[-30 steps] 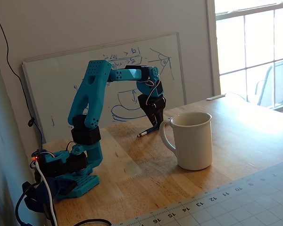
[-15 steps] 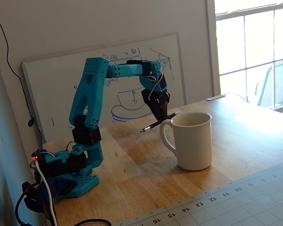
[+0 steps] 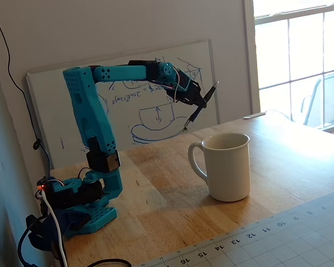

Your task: Grasp a pen and put it in a mug.

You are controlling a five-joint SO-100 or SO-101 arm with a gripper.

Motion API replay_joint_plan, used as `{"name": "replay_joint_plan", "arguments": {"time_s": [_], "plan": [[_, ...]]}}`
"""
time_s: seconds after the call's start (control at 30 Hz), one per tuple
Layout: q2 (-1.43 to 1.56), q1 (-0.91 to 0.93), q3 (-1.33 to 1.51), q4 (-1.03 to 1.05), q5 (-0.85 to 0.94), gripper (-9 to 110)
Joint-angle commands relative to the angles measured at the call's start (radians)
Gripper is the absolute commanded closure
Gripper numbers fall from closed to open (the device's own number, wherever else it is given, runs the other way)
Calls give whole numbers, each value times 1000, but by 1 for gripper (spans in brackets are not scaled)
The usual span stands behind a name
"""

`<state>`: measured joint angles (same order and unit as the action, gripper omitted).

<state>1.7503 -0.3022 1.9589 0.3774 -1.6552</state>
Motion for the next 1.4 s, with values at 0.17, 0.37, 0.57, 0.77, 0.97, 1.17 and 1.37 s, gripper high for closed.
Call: {"name": "replay_joint_plan", "arguments": {"time_s": [0.17, 0.37, 0.57, 0.77, 0.97, 1.17, 1.37], "plan": [[479, 201, 327, -460, 281, 101], [681, 411, 474, -577, 457, 101], [828, 571, 584, -586, 525, 101], [854, 620, 732, -592, 528, 101], [854, 624, 868, -594, 526, 101], [853, 626, 891, -594, 526, 101], [867, 626, 900, -594, 528, 92]]}}
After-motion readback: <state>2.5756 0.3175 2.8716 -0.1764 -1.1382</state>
